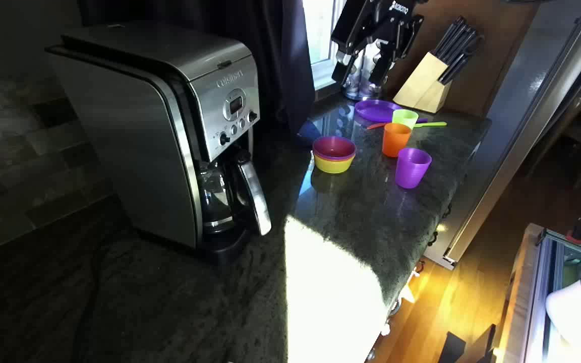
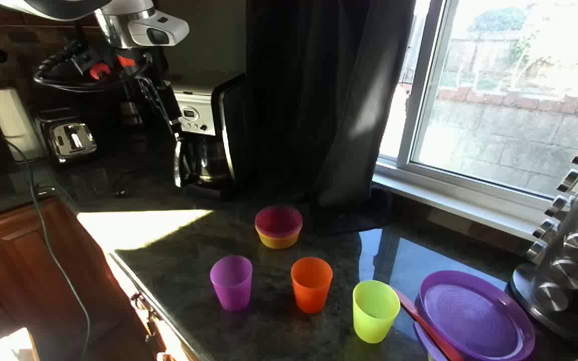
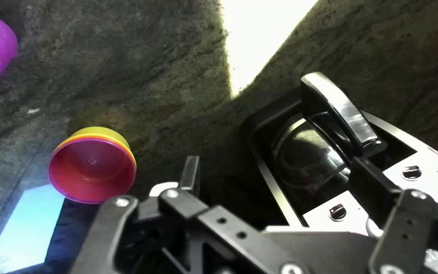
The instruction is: Place the purple cup upside down.
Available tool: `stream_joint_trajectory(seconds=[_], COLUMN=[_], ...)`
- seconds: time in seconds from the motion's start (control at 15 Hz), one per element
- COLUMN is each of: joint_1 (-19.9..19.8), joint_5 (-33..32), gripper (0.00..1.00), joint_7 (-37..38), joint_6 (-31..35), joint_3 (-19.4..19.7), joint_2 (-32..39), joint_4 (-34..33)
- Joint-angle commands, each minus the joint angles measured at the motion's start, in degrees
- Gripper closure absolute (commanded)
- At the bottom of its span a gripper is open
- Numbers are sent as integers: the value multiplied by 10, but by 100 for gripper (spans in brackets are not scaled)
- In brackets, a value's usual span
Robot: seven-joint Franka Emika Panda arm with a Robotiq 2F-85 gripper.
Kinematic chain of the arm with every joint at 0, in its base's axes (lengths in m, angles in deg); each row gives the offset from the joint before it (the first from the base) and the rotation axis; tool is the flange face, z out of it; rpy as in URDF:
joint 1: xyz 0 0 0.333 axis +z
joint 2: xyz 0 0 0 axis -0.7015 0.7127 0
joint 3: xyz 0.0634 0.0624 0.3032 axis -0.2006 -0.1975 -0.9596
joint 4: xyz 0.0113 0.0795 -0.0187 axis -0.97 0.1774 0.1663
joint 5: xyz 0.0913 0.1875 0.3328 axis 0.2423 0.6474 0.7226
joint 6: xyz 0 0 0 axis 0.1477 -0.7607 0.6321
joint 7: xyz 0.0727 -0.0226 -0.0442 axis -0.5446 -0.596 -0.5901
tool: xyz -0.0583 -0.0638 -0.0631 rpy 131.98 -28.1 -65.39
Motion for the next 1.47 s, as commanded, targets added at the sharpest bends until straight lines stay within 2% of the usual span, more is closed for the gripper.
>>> stream_joint_trajectory(seconds=[0.0, 0.47, 0.53, 0.6, 0.8, 0.93, 1.07, 1.4], joint_1=[2, 2, -22, -36, -73, -81, -75, -81], joint_5=[-1, -1, -17, -29, -62, -79, -92, -134], gripper=[0, 0, 0, 0, 0, 0, 0, 0], joint_7=[1, 1, 44, 54, 91, 47, -45, -215], joint_6=[-1, -1, 27, 62, 108, 80, 35, -38], joint_3=[2, 2, -4, 0, 6, 29, 64, 128], joint_2=[0, 0, 1, -5, -17, -16, -13, -12], joint_4=[-1, -1, 11, 24, 55, 62, 68, 94])
